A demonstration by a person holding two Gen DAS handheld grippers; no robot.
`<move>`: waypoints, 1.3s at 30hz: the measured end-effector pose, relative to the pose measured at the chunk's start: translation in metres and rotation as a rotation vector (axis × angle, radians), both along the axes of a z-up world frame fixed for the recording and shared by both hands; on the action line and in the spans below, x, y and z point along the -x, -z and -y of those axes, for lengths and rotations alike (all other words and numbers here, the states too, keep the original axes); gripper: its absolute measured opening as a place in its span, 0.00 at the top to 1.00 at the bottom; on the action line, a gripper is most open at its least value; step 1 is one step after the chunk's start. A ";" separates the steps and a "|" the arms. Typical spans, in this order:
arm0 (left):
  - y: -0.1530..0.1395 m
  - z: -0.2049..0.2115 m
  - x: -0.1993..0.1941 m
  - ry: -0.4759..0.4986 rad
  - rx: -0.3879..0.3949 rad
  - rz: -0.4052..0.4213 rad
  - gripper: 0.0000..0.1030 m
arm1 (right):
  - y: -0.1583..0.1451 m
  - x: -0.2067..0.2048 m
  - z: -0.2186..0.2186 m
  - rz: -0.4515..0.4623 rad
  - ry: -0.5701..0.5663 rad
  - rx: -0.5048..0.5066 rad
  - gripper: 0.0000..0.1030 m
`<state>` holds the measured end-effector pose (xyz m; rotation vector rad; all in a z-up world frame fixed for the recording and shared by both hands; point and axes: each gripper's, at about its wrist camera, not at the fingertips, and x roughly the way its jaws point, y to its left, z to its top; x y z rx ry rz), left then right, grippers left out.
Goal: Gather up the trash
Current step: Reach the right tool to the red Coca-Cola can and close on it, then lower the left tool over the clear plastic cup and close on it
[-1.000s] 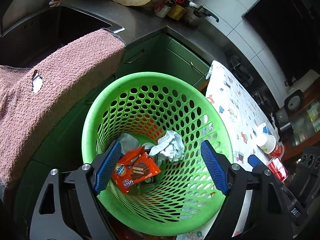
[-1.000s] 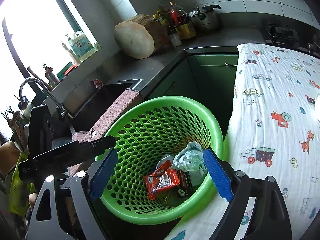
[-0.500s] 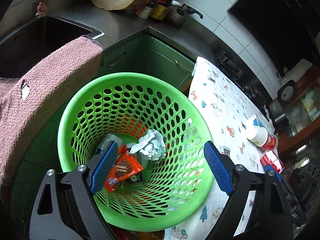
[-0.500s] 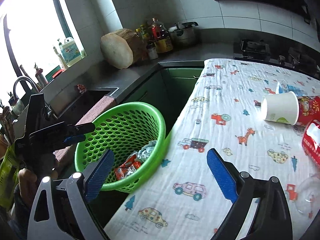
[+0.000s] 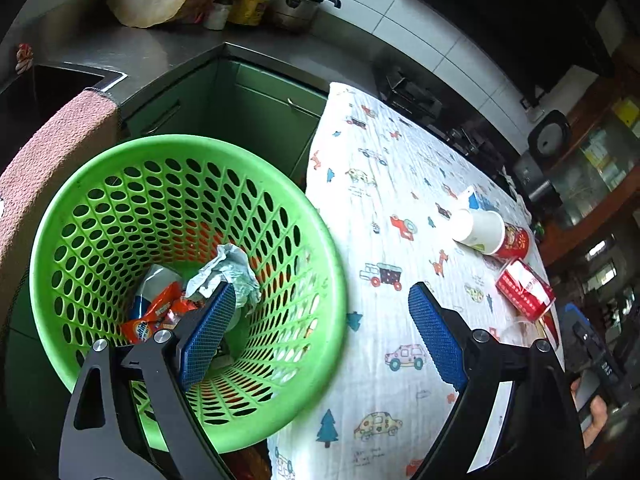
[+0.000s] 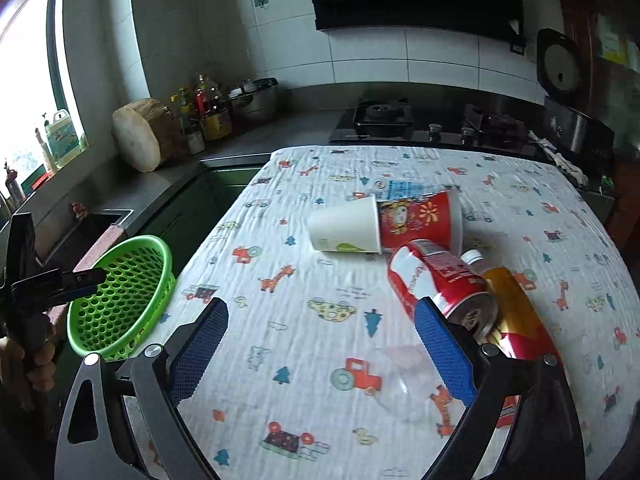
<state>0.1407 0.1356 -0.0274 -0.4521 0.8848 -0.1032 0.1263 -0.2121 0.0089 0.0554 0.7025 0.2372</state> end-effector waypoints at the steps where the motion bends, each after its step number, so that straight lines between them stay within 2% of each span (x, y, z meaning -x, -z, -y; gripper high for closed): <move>1: 0.000 0.007 -0.001 0.016 -0.005 0.000 0.15 | 0.000 -0.005 0.009 -0.009 0.017 0.014 0.11; 6: 0.002 0.040 -0.010 0.093 -0.033 -0.004 0.15 | 0.004 -0.040 0.038 -0.087 0.059 0.095 0.12; 14: 0.004 0.081 -0.022 0.217 -0.086 0.004 0.15 | 0.022 -0.087 0.030 -0.196 -0.027 0.256 0.12; 18: 0.008 0.097 -0.026 0.271 -0.105 0.004 0.15 | 0.035 -0.102 0.019 -0.243 -0.072 0.332 0.18; 24: 0.012 0.115 -0.032 0.334 -0.130 0.007 0.15 | 0.054 -0.116 0.013 -0.294 -0.094 0.435 0.19; 28: 0.013 0.130 -0.034 0.380 -0.144 0.017 0.15 | 0.064 -0.116 0.009 -0.305 -0.104 0.507 0.28; 30: 0.014 0.138 -0.035 0.404 -0.146 0.021 0.15 | 0.065 -0.114 0.010 -0.308 -0.109 0.500 0.33; 39: 0.021 0.183 -0.035 0.544 -0.134 0.040 0.15 | 0.045 -0.100 0.018 -0.269 -0.093 0.387 0.34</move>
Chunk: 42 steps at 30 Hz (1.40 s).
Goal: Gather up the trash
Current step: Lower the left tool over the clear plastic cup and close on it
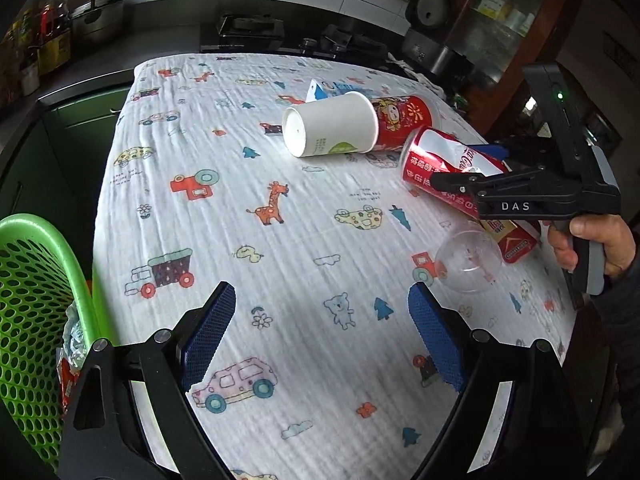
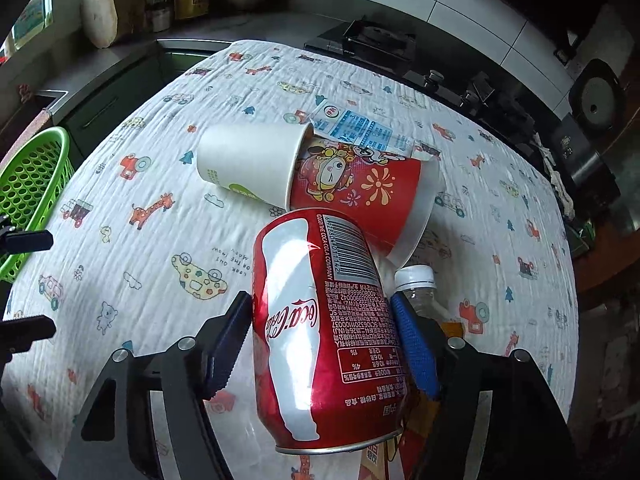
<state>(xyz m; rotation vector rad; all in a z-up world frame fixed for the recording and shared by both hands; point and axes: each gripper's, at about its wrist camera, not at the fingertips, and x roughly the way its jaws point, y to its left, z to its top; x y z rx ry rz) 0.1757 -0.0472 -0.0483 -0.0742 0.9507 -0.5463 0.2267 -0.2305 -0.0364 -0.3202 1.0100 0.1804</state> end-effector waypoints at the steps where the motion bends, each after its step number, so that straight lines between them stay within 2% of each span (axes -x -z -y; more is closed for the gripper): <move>1: 0.001 0.006 0.001 0.017 0.001 0.002 0.15 | -0.003 0.002 0.001 0.008 0.002 -0.009 0.34; 9: 0.007 0.057 0.011 0.170 0.029 0.002 0.15 | -0.030 0.022 0.014 0.072 0.021 -0.076 0.34; 16: 0.009 0.090 -0.001 0.216 -0.010 0.046 0.17 | -0.051 0.047 0.024 0.130 0.025 -0.103 0.34; 22: 0.011 0.104 -0.013 0.259 0.001 0.061 0.17 | -0.055 0.059 0.034 0.150 0.030 -0.114 0.34; 26: 0.016 0.115 -0.016 0.301 -0.015 0.067 0.30 | -0.054 0.063 0.037 0.152 0.028 -0.112 0.34; 30: 0.021 0.125 -0.020 0.336 -0.018 0.080 0.34 | -0.052 0.067 0.038 0.156 0.026 -0.115 0.34; 32: 0.025 0.129 -0.023 0.350 -0.013 0.063 0.47 | -0.052 0.068 0.039 0.158 0.025 -0.116 0.34; 34: 0.027 0.132 -0.024 0.359 -0.004 0.053 0.52 | -0.052 0.068 0.039 0.157 0.028 -0.121 0.34; 38: 0.029 0.135 -0.020 0.365 -0.001 0.046 0.77 | -0.049 0.069 0.041 0.154 0.033 -0.130 0.34; 42: 0.027 0.132 -0.014 0.336 -0.011 0.054 0.92 | -0.046 0.071 0.039 0.152 0.033 -0.139 0.34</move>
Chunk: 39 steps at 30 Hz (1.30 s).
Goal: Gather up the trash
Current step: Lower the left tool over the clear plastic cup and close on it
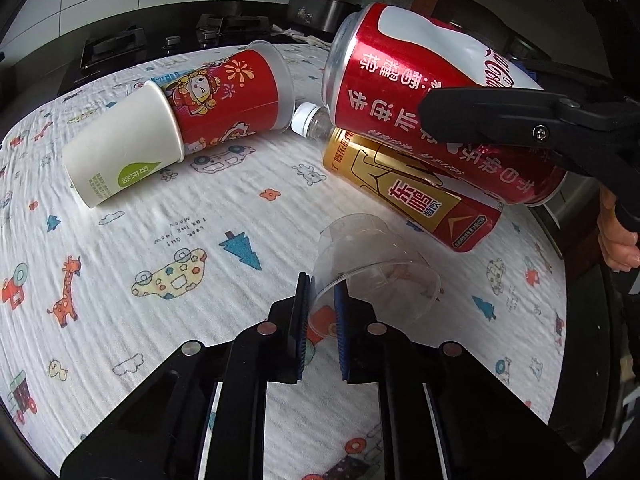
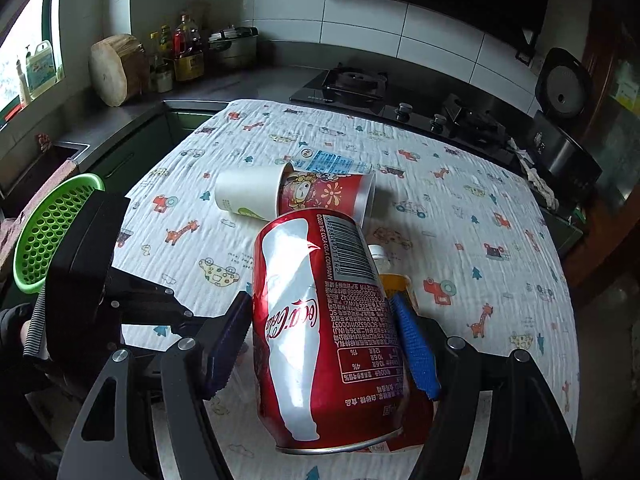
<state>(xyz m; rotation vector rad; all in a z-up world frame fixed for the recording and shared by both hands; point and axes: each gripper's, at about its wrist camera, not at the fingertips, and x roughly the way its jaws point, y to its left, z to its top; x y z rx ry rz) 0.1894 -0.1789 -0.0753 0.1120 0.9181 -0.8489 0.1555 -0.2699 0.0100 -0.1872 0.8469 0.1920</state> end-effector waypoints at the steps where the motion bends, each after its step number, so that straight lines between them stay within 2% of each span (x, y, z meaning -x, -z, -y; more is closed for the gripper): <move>1: -0.001 -0.002 0.002 -0.008 0.002 0.006 0.94 | 0.001 0.002 -0.001 0.001 0.001 -0.004 0.34; 7: -0.008 -0.018 0.008 -0.073 -0.021 0.028 0.99 | -0.001 0.011 -0.015 0.012 -0.018 -0.018 0.34; 11: -0.009 -0.028 0.009 -0.084 0.005 0.016 0.99 | -0.004 0.016 -0.025 0.019 -0.030 -0.028 0.34; 16: -0.008 -0.028 0.005 -0.079 0.016 0.003 0.99 | -0.007 0.019 -0.027 0.027 -0.034 -0.028 0.34; 19: -0.007 -0.025 0.003 -0.066 0.024 -0.014 0.94 | -0.007 0.019 -0.023 0.029 -0.030 -0.031 0.34; 20: -0.007 -0.024 0.002 -0.065 0.021 -0.012 0.83 | -0.006 0.019 -0.022 0.030 -0.029 -0.030 0.34; 21: -0.007 -0.023 0.002 -0.067 0.019 -0.005 0.67 | -0.006 0.019 -0.020 0.030 -0.027 -0.033 0.34; 23: -0.008 -0.021 0.002 -0.072 0.017 0.011 0.45 | -0.005 0.018 -0.019 0.029 -0.027 -0.035 0.34; 31: -0.010 -0.010 -0.001 -0.045 0.010 0.046 0.47 | -0.001 0.014 -0.013 0.028 -0.014 -0.048 0.34; 34: -0.009 -0.009 -0.002 -0.038 0.015 0.032 0.46 | 0.000 0.014 -0.010 0.028 -0.008 -0.050 0.34; 35: -0.009 -0.010 -0.002 -0.045 0.006 0.036 0.43 | 0.000 0.014 -0.009 0.028 -0.007 -0.052 0.34; 37: -0.009 -0.015 -0.001 -0.052 0.007 0.020 0.30 | 0.000 0.014 -0.006 0.029 -0.006 -0.053 0.34; 38: -0.009 -0.019 0.001 -0.062 0.018 0.016 0.17 | 0.000 0.014 -0.005 0.029 -0.006 -0.054 0.34; 39: -0.011 -0.023 0.003 -0.068 0.029 0.012 0.10 | 0.000 0.014 -0.004 0.029 -0.005 -0.055 0.34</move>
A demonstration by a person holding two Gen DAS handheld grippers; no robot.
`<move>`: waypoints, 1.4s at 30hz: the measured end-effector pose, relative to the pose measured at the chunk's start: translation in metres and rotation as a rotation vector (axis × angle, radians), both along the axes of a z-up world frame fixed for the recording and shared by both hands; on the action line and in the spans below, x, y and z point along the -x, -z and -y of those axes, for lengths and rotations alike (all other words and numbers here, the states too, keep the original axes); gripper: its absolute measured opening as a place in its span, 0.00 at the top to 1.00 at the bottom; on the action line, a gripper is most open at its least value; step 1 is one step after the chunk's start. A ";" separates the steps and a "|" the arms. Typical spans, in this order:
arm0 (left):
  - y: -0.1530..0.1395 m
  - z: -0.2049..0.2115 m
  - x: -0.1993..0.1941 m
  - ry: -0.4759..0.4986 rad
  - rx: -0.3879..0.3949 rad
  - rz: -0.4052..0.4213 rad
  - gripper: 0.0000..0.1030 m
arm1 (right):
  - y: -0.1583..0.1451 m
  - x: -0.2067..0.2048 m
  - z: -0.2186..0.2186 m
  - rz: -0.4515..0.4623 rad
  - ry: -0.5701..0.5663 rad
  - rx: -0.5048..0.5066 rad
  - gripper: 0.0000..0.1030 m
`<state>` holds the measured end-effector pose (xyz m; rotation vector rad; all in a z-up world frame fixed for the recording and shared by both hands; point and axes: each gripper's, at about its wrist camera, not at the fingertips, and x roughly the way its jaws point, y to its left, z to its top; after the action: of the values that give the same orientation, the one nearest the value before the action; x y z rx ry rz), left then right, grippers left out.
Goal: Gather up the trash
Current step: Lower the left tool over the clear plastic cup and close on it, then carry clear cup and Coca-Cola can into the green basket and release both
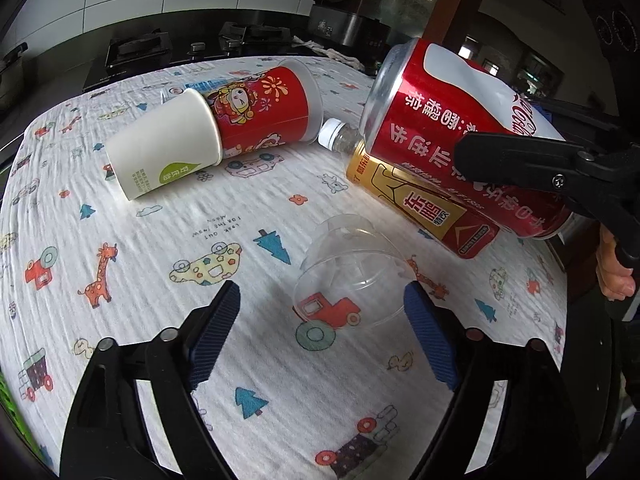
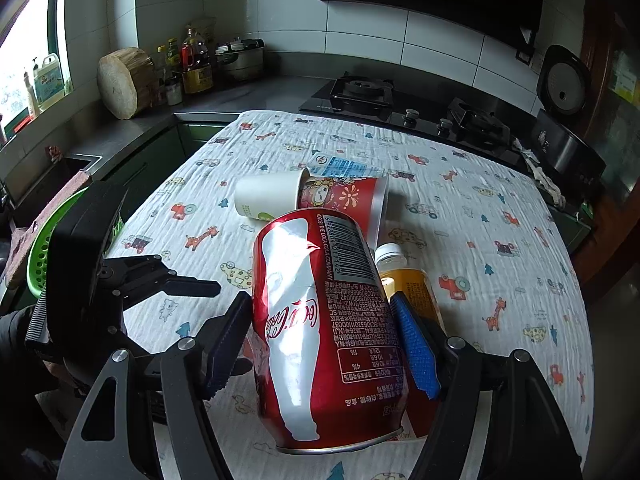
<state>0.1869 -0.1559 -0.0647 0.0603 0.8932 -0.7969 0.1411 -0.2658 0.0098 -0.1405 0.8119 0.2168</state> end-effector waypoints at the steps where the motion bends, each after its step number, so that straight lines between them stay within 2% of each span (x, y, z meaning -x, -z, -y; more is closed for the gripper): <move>1: -0.001 -0.003 0.002 -0.004 0.008 -0.001 0.10 | 0.000 0.000 0.001 0.001 0.002 -0.001 0.34; 9: -0.006 0.014 0.013 0.039 -0.019 0.032 0.06 | 0.000 -0.001 0.003 0.006 0.008 -0.019 0.34; 12: -0.004 0.024 0.011 0.015 -0.058 0.061 0.06 | -0.001 -0.001 0.003 0.009 0.008 -0.020 0.34; 17: 0.002 0.029 0.003 -0.017 -0.059 0.052 0.08 | 0.000 0.000 0.006 0.007 0.020 -0.016 0.34; 19: 0.004 0.030 0.001 -0.013 -0.048 0.047 0.18 | 0.000 0.001 0.007 0.006 0.024 -0.019 0.34; 21: 0.006 0.032 0.001 0.002 -0.041 0.029 0.35 | 0.000 0.002 0.008 0.005 0.028 -0.018 0.34; 22: 0.007 0.032 0.002 0.011 -0.042 0.025 0.39 | 0.000 0.003 0.008 0.005 0.030 -0.016 0.34; 26: 0.000 0.026 0.010 0.009 -0.029 0.045 0.40 | -0.004 0.007 0.006 0.009 0.031 -0.011 0.34; 33: -0.025 -0.017 0.029 -0.049 -0.004 0.103 0.41 | -0.014 0.015 -0.013 0.031 -0.001 -0.012 0.34; 36: -0.037 -0.049 0.039 -0.102 0.013 0.119 0.41 | -0.017 0.017 -0.030 0.039 -0.028 -0.024 0.34; 42: -0.061 -0.128 0.058 -0.254 -0.006 0.180 0.41 | -0.022 0.017 -0.074 0.049 -0.106 -0.045 0.34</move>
<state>0.1287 -0.0277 -0.0040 0.0229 0.7154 -0.5421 0.1245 -0.1914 0.0316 -0.1464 0.7511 0.3305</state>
